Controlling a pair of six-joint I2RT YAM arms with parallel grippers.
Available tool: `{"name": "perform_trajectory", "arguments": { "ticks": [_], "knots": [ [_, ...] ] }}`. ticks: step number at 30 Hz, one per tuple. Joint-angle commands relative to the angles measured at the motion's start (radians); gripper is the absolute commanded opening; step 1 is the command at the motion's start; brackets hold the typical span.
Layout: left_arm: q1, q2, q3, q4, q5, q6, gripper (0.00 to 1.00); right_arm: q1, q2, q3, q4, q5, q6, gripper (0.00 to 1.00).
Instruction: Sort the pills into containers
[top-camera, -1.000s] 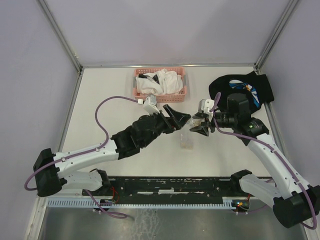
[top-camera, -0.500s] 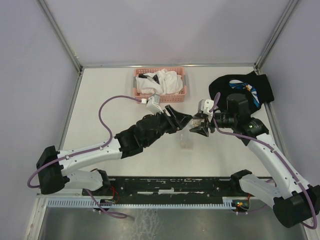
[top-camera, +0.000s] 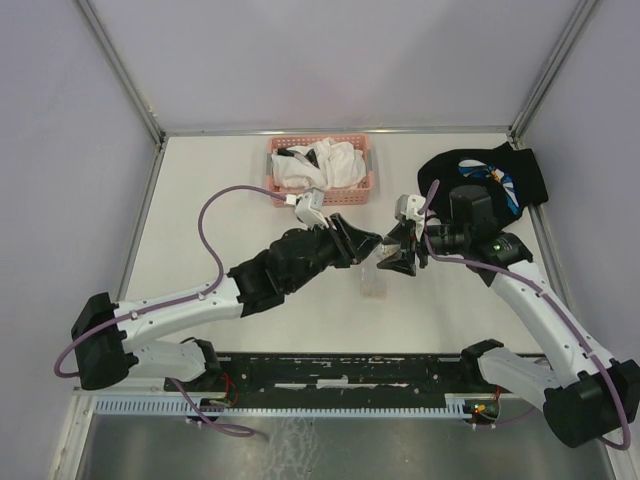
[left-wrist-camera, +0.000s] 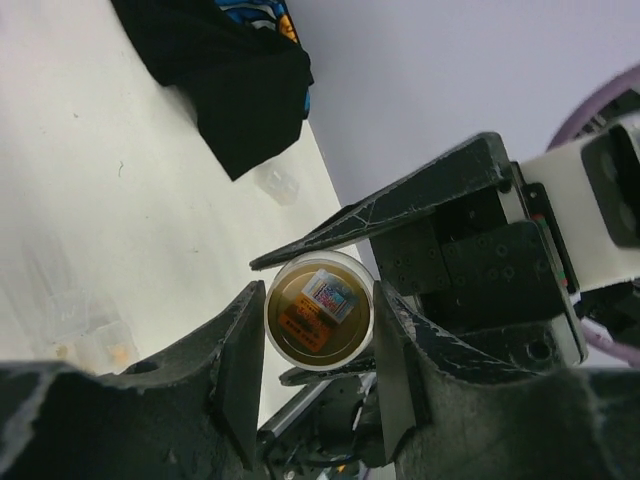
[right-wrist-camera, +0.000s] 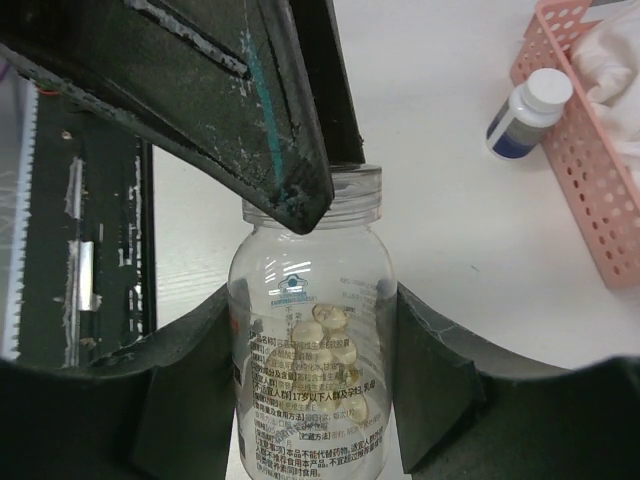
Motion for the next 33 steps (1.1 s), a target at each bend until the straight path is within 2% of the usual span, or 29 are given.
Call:
{"name": "perform_trajectory", "arguments": {
  "ticks": [1,5,11,13,18,20,22,24,25,29,33],
  "knots": [
    [-0.011,-0.03,-0.035,0.132,0.251,0.226,0.29,0.0,0.019,0.048,0.068,-0.165,0.13,0.05],
    [0.024,-0.039,-0.078,0.188,0.556,0.42,0.25,-0.014,0.042,0.049,0.143,-0.278,0.261,0.04],
    [0.156,-0.027,-0.166,0.331,0.957,0.465,0.23,-0.032,0.079,0.035,0.3,-0.393,0.458,0.03],
    [0.185,-0.022,-0.179,0.365,1.006,0.465,0.22,-0.032,0.084,0.035,0.319,-0.405,0.488,0.03],
    [0.227,-0.034,-0.187,0.418,1.018,0.465,0.24,-0.034,0.095,0.037,0.329,-0.421,0.514,0.02],
    [0.235,-0.042,-0.187,0.426,1.004,0.469,0.3,-0.033,0.097,0.038,0.328,-0.416,0.515,0.02],
    [0.239,-0.051,-0.188,0.436,0.976,0.458,0.49,-0.034,0.097,0.036,0.328,-0.411,0.512,0.02],
    [0.241,-0.065,-0.197,0.459,0.943,0.433,0.75,-0.033,0.092,0.034,0.326,-0.405,0.507,0.02],
    [0.241,-0.077,-0.206,0.47,0.923,0.42,0.81,-0.033,0.089,0.034,0.322,-0.401,0.5,0.02],
    [0.243,-0.137,-0.228,0.428,0.817,0.422,0.95,-0.033,0.079,0.036,0.29,-0.391,0.469,0.02],
    [0.244,-0.205,-0.273,0.355,0.74,0.45,1.0,-0.033,0.075,0.042,0.255,-0.38,0.426,0.02]
  ]
}}
